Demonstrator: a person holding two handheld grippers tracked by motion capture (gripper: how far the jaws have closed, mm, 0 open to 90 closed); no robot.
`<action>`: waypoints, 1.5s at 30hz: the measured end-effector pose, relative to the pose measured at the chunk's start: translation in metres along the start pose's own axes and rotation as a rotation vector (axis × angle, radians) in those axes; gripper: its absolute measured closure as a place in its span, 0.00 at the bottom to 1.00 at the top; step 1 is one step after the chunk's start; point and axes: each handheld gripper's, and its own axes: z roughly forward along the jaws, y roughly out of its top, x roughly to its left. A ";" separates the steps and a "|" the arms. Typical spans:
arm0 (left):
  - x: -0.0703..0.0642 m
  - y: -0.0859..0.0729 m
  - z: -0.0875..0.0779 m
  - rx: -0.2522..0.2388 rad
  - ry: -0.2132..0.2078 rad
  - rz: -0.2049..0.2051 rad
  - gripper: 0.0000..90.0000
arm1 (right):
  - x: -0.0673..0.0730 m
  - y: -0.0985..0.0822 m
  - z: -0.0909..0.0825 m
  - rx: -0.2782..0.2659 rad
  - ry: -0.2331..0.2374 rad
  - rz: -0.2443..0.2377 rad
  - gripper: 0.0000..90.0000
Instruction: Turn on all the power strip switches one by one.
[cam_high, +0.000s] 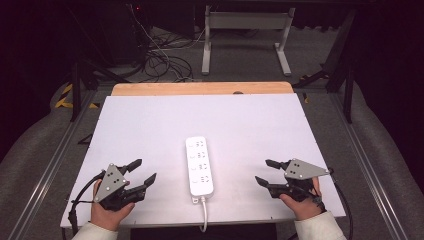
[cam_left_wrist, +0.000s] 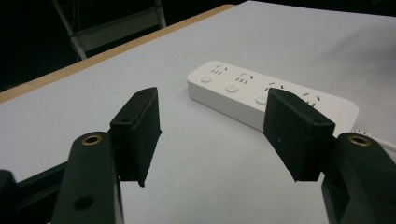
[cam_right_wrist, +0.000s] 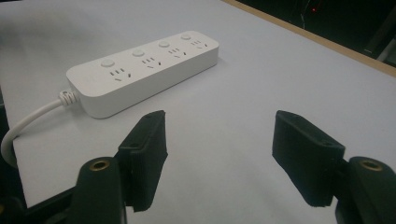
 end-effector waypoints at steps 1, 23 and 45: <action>0.000 0.000 0.001 0.010 -0.002 0.008 0.40 | 0.000 0.000 0.000 0.000 0.002 0.001 0.40; 0.003 0.009 0.002 0.067 -0.067 -0.011 0.52 | 0.001 -0.001 0.005 0.023 0.010 0.000 0.35; -0.009 0.041 0.029 0.145 -0.184 0.000 0.60 | 0.002 -0.001 0.007 0.032 0.014 -0.002 0.32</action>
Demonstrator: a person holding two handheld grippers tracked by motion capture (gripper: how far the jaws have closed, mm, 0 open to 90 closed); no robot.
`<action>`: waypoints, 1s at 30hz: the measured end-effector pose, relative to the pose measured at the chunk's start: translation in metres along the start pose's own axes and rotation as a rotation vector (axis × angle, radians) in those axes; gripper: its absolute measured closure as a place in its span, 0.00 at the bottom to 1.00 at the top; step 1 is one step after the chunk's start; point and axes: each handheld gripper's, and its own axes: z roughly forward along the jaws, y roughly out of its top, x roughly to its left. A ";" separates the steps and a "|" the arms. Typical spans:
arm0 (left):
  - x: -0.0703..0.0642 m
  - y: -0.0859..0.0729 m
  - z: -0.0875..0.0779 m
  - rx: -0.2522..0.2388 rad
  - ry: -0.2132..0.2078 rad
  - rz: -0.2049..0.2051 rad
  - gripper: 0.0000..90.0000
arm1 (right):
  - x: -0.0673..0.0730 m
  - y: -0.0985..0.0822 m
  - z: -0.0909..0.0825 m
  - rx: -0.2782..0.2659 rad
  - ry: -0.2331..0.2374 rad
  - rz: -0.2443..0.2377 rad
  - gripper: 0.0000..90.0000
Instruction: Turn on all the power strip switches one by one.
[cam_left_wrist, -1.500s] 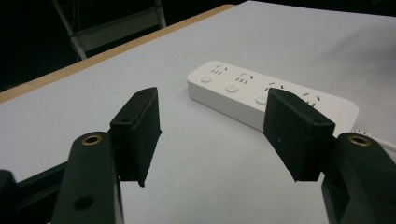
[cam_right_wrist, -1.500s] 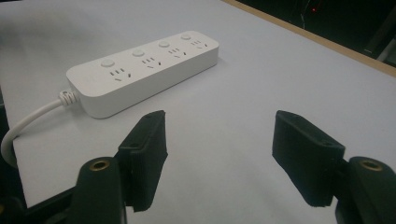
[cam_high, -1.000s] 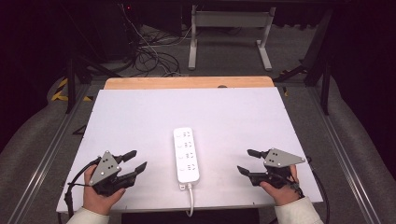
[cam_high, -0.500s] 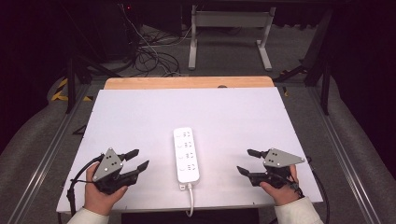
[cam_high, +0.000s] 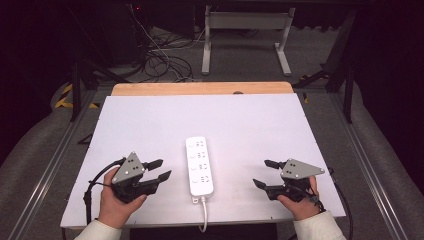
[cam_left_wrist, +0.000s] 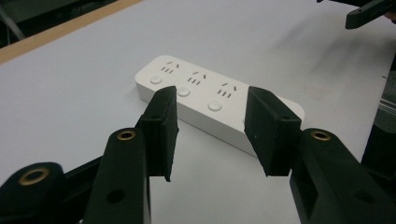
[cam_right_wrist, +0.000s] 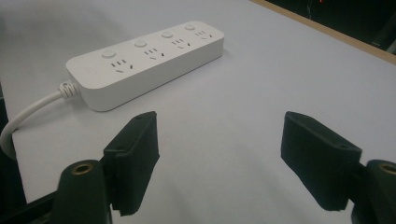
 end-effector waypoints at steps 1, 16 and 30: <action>0.000 0.002 0.003 0.003 -0.007 0.001 0.60 | 0.000 0.000 0.000 -0.001 0.000 0.000 0.32; -0.013 0.020 0.036 0.066 -0.084 0.034 0.62 | 0.000 0.000 0.001 0.004 0.007 -0.003 0.31; -0.012 0.027 0.053 0.100 -0.163 -0.008 0.68 | 0.000 -0.001 0.002 0.015 0.003 -0.004 0.31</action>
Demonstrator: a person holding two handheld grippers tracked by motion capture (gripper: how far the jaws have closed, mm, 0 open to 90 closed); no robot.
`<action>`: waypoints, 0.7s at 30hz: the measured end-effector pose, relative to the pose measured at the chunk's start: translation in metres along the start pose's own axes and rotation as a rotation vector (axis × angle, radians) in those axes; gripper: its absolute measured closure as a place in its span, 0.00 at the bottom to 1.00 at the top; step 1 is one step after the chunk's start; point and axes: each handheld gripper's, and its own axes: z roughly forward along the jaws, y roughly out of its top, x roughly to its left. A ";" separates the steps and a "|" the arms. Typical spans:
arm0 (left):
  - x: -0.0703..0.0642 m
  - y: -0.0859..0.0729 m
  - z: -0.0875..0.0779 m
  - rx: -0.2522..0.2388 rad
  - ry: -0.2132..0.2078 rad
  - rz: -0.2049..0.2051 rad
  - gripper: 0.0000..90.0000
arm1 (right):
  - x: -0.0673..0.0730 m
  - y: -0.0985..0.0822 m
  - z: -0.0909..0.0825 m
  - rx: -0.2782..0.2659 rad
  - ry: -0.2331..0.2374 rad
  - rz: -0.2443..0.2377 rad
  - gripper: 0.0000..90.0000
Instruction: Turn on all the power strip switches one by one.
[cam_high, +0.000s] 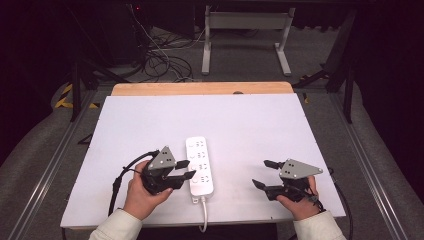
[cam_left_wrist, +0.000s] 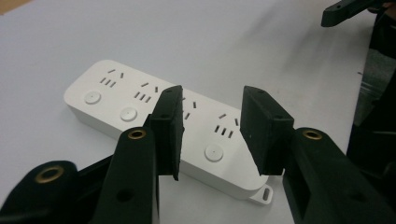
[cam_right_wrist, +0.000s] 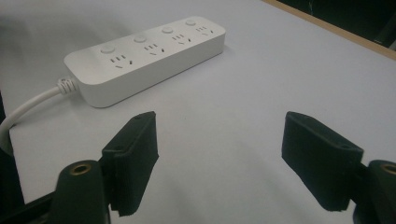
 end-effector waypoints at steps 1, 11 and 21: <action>0.000 0.000 0.000 0.000 0.000 0.000 0.70 | 0.000 0.000 0.000 0.000 0.000 0.001 0.31; 0.001 0.003 0.005 0.068 0.002 0.008 0.98 | 0.000 0.000 0.001 0.003 0.001 0.000 0.31; -0.003 0.011 0.014 0.160 0.045 0.008 1.00 | 0.000 0.000 0.001 0.006 -0.005 -0.001 0.31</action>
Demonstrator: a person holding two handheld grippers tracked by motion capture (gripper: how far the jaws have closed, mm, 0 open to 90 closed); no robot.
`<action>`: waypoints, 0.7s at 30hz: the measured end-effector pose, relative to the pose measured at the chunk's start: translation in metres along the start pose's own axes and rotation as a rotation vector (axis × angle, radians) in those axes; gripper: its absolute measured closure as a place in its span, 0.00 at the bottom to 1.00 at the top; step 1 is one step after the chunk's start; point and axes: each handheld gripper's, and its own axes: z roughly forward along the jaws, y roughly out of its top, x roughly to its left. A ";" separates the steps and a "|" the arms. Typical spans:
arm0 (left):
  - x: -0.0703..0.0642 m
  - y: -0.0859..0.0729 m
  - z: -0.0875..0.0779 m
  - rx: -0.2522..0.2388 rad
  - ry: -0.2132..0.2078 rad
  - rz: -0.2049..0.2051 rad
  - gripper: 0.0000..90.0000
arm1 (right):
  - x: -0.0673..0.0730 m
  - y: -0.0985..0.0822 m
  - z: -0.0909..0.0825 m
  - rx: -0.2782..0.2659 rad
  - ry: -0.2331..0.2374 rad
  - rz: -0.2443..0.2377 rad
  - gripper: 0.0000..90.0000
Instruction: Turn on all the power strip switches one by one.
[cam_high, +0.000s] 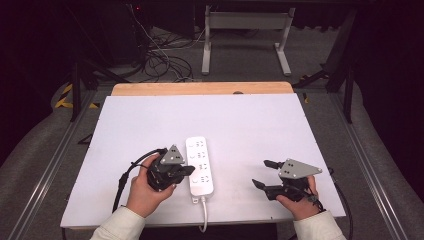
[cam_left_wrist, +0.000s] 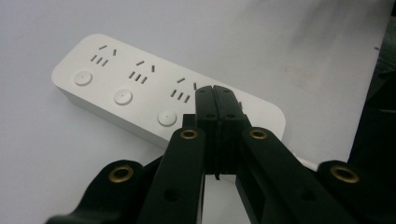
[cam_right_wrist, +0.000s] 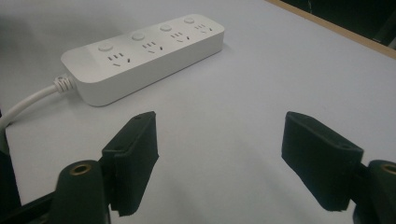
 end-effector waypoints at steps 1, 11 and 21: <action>0.000 0.000 0.000 0.000 0.000 0.000 1.00 | 0.000 0.000 0.000 0.000 0.001 0.000 0.31; 0.007 0.006 0.015 0.149 -0.049 -0.055 1.00 | 0.000 0.000 0.001 0.005 0.001 -0.003 0.31; 0.007 0.011 0.030 0.231 -0.096 -0.069 1.00 | 0.000 0.000 0.001 0.009 0.002 -0.006 0.31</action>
